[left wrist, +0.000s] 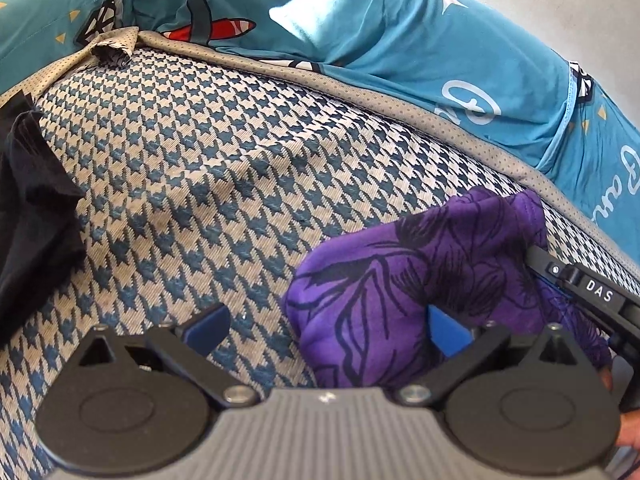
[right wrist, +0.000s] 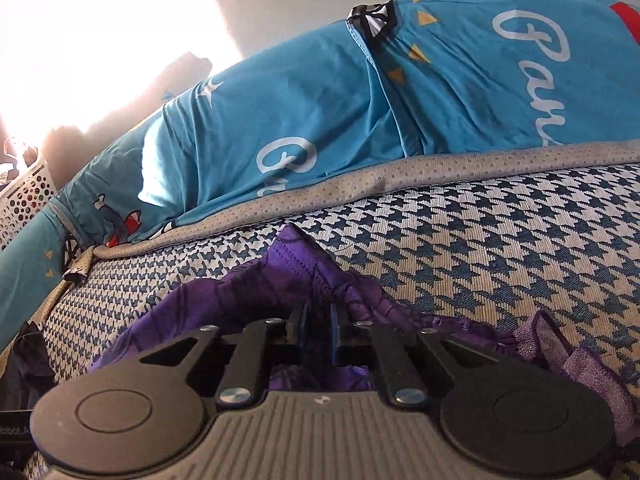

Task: Fold clothes

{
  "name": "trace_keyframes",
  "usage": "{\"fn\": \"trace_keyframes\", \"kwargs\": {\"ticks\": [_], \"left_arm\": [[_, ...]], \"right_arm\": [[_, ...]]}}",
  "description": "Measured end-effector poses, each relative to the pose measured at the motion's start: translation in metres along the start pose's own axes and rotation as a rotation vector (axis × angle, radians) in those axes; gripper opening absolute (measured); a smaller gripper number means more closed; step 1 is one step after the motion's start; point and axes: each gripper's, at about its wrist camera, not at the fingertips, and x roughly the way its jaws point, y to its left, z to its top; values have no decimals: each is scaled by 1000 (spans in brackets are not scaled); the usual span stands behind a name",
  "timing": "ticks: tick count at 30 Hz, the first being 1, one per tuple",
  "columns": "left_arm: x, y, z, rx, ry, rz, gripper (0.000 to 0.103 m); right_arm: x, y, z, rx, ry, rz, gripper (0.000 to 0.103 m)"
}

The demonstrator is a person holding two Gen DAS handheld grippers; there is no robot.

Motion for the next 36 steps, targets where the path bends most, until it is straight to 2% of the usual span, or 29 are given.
{"fn": "trace_keyframes", "kwargs": {"ticks": [1,6,9,16,24,36], "left_arm": [[-1,-1,0,2,-2,3,103],[-10,-10,-2,45,-19,12,103],[-14,-18,-6,82,-25,29,103],[-24,-35,-15,143,-41,33,103],[-36,-44,-23,203,-73,43,103],[-45,-47,-31,246,-91,50,102]], "right_arm": [[-2,1,1,-4,1,2,12],[-20,8,4,3,-2,28,37],[-33,11,5,-16,-21,17,43],[-57,9,3,3,-14,-22,44],[-85,12,-2,0,-5,-61,54],[-126,0,-19,39,35,-62,58]]}}
